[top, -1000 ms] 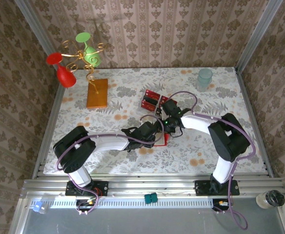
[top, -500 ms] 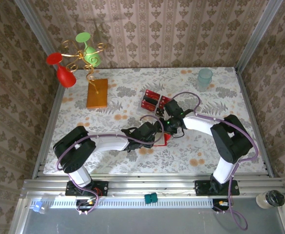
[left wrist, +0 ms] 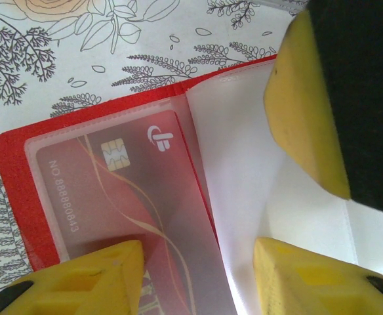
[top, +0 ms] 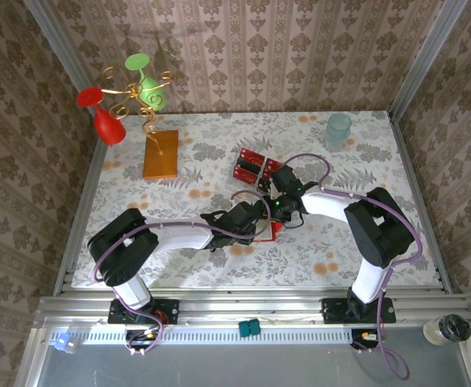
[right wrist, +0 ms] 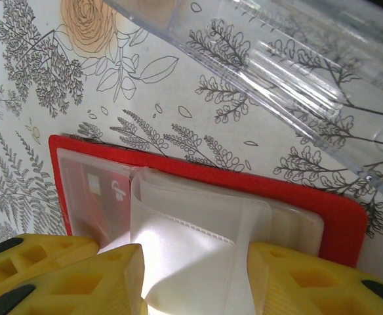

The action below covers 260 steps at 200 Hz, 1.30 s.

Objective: Put the credit cards into the card holder

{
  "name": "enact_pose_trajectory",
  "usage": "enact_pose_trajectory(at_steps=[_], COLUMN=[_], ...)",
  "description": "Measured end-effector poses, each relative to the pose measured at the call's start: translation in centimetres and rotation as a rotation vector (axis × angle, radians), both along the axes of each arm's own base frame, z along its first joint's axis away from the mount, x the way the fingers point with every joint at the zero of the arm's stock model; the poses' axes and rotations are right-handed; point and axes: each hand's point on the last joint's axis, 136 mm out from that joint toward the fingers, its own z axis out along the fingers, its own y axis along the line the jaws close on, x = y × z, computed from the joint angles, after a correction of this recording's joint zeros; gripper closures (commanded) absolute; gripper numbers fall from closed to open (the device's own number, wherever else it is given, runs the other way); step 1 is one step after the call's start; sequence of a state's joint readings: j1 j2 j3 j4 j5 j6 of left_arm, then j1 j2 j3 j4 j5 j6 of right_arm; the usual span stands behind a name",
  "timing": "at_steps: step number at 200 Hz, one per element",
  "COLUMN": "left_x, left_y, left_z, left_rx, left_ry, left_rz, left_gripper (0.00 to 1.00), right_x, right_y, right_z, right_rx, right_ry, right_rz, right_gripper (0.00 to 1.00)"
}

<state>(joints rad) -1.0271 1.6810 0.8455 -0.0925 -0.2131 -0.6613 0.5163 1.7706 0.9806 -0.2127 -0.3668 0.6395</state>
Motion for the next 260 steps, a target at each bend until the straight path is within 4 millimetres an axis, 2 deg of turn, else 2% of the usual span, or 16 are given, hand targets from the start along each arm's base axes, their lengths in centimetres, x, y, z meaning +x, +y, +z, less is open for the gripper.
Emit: enact_pose_trajectory(at_steps=[84,107,142,176,215,260], left_x=[0.0,0.0,0.1,0.5,1.3,1.8], left_y=[0.0,0.0,0.2,2.4,6.3,9.3], left_z=[0.7,1.6,4.2,6.7,7.7,8.4], left_rx=[-0.016,-0.033,-0.086,-0.133,-0.152,-0.16], left_ry=[-0.009,-0.02,-0.057,-0.105,-0.131,-0.149], left_rz=[0.0,0.0,0.005,0.048,0.132,0.197], left_gripper=[0.46,0.45,0.41,0.39,0.38,0.38], right_x=[-0.4,-0.5,-0.3,-0.8,-1.3,-0.8], right_y=[0.6,0.8,1.5,3.0,5.5,8.1], right_z=[0.3,0.8,2.5,3.8,4.4,3.0], right_rx=[0.04,0.056,0.088,0.121,0.152,0.164], right_ry=[0.021,0.02,-0.003,-0.006,-0.004,0.019], right_rz=[0.02,0.02,0.019,0.031,0.05,0.058], right_gripper=[0.55,0.56,0.55,0.53,0.52,0.52])
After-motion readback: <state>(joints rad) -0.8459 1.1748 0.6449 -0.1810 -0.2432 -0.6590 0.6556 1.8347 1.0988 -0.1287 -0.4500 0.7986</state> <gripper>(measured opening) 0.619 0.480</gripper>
